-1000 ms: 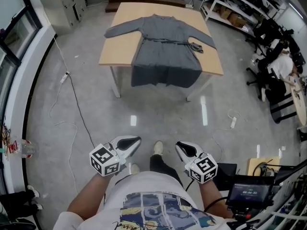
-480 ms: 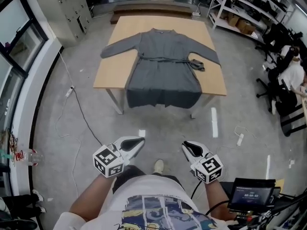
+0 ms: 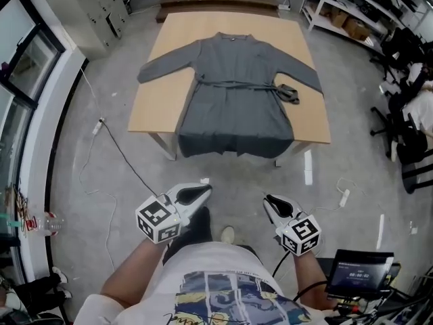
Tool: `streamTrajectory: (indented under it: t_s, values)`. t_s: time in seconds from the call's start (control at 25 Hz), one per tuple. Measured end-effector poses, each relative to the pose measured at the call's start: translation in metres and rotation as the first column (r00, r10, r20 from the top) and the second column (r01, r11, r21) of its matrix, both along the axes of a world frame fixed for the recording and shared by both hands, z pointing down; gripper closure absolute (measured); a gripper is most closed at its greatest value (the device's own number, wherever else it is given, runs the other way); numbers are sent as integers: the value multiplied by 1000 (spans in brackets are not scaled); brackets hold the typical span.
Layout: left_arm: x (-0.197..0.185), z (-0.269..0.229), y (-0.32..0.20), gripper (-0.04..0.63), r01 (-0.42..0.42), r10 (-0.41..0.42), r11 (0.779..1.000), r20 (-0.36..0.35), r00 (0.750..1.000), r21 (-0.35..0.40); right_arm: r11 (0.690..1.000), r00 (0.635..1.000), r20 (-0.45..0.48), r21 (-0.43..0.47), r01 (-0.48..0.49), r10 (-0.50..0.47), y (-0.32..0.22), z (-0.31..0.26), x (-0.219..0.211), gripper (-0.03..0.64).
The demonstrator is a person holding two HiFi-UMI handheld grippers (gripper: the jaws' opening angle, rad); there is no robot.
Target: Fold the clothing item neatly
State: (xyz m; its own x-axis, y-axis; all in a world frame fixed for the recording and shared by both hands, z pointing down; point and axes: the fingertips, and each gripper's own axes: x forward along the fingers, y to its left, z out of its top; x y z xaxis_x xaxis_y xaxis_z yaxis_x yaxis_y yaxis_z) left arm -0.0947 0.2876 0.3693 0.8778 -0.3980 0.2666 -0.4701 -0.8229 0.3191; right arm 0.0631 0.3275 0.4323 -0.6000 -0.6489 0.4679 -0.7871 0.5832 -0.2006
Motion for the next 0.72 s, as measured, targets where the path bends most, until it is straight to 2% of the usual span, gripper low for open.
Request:
streamTrajectory:
  t_s: [0.32,0.56,0.72]
  values:
    - [-15,-7,-99,594,-78,78,997,-20,997,0,995,995,-26,5,-98,98,-91,-13,-9,584]
    - [-23,-14,-156,594,-164,164,986,-41,986,15,982,981,-41,12,-187,187,-147,-17,-14,580]
    - [-23,-13,-186,594,-170,170,985,-53,984,6,972,972,-28,-10,-234,234,-177,-12,-9,566]
